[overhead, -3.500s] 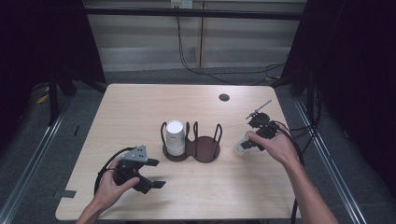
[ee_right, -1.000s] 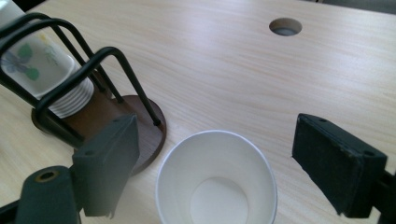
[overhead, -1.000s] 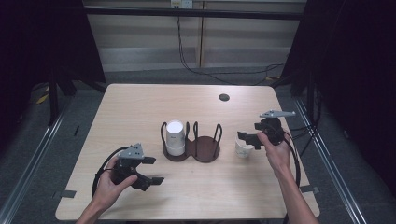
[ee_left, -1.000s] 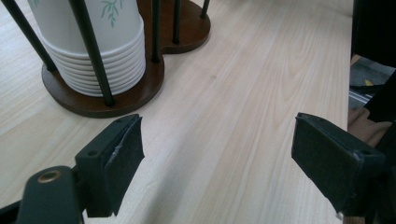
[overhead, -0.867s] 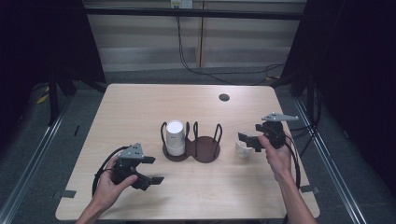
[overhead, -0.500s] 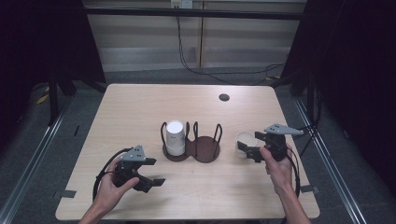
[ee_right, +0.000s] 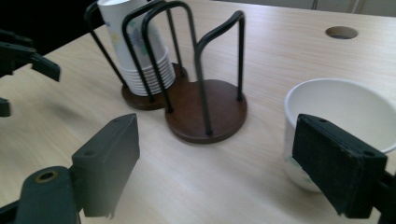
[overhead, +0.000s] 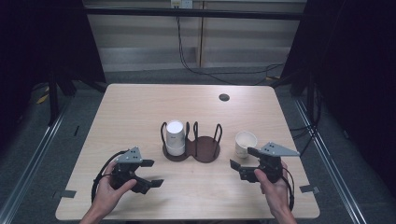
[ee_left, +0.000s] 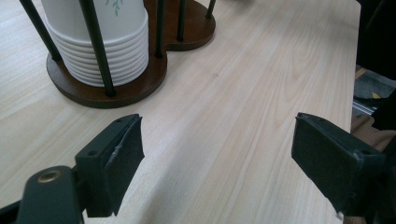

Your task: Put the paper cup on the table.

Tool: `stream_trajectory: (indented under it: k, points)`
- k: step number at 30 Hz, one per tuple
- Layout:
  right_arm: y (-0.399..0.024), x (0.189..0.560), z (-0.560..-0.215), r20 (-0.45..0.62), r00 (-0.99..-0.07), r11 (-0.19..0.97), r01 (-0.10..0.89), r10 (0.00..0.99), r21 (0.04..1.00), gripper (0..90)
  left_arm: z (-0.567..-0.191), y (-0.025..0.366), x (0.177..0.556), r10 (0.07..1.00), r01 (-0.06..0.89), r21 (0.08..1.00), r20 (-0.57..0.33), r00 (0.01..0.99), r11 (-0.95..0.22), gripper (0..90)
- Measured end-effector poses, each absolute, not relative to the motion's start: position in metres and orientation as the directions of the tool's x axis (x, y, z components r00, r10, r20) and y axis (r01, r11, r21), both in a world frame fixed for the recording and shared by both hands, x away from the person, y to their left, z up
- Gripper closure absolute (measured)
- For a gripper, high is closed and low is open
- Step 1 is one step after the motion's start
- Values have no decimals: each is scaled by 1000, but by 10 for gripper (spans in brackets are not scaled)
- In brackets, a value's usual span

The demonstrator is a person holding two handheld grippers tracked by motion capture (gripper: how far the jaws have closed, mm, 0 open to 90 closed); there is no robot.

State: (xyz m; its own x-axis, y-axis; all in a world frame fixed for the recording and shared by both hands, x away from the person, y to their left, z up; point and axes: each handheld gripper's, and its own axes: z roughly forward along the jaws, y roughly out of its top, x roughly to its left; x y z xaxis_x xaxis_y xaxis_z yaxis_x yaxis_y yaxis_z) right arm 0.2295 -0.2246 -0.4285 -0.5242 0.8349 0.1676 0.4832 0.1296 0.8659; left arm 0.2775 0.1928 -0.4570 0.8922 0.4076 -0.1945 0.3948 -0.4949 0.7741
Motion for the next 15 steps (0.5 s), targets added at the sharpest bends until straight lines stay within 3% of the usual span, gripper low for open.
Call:
stream_trajectory:
  k: [9,15]
  points:
    - [-213,215,-448,181,-562,152,494,807,856,153,-466,192,274,439,441,782,-240,866,-442,167]
    - [-202,216,-465,180,-598,208,521,781,828,154,-467,188,271,446,411,784,-195,874,-464,167]
